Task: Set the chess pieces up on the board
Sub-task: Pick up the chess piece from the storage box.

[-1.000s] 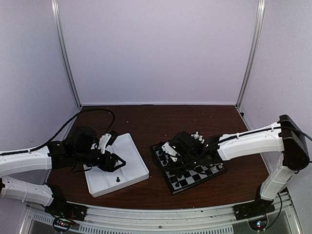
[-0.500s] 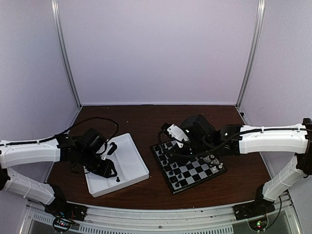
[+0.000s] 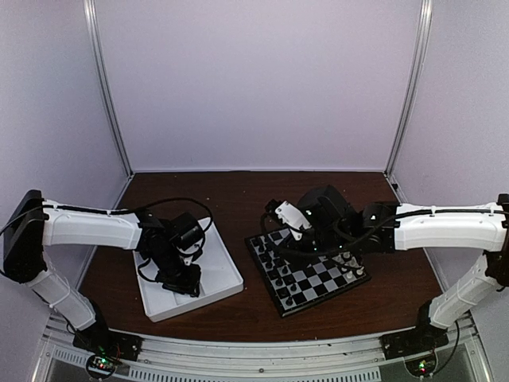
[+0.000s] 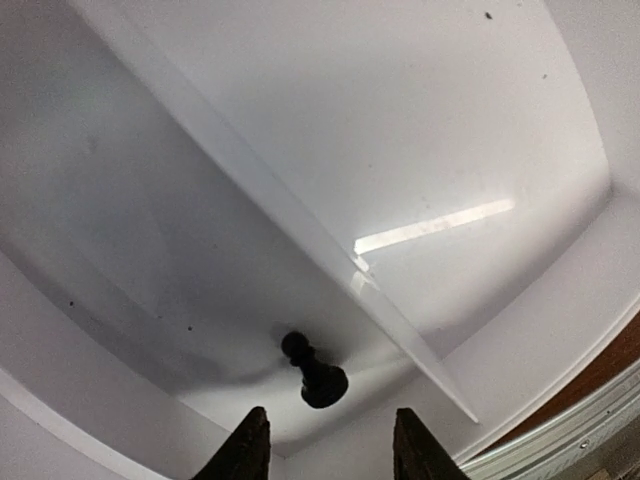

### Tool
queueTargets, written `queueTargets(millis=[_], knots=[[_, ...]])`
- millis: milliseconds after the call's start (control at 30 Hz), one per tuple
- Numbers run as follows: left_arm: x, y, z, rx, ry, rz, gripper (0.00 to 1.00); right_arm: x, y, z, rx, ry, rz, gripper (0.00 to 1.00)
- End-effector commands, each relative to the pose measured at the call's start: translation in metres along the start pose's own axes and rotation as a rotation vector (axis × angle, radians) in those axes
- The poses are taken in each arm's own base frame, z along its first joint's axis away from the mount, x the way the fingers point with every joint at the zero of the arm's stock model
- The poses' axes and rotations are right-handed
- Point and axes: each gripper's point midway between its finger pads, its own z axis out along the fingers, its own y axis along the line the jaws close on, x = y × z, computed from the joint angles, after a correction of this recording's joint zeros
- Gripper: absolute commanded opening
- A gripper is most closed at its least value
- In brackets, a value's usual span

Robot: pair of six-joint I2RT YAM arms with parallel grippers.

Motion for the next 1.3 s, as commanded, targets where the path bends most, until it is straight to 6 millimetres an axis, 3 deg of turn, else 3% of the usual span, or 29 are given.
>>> queueTargets(millis=[0,133,267,433,667,800,1067,1267], knots=[[0.000,0.007,0.009,-0.067,0.035,-0.067,0.44,-0.010,-0.003,-0.013,0.019,-0.038,-0.008,0.31],[0.002,0.015,0.021,-0.120,0.064,-0.100,0.42,-0.008,-0.002,-0.012,0.012,-0.039,-0.003,0.31],[0.001,0.025,0.023,-0.175,0.049,-0.112,0.30,-0.008,-0.002,-0.014,0.010,-0.046,-0.002,0.31],[-0.011,0.030,0.006,-0.205,-0.034,-0.097,0.17,-0.009,-0.002,-0.012,0.013,-0.046,-0.010,0.31],[-0.032,0.033,-0.021,-0.221,-0.184,-0.061,0.15,-0.014,0.005,-0.006,-0.015,-0.045,0.003,0.31],[-0.038,0.033,-0.026,-0.198,-0.252,-0.034,0.15,-0.019,0.027,0.006,-0.130,-0.023,0.060,0.32],[-0.046,0.010,-0.034,-0.005,-0.420,0.103,0.13,-0.038,0.094,0.050,-0.476,0.032,0.276,0.32],[-0.047,-0.009,-0.058,0.173,-0.615,0.224,0.15,-0.039,0.119,0.095,-0.550,0.176,0.387,0.33]])
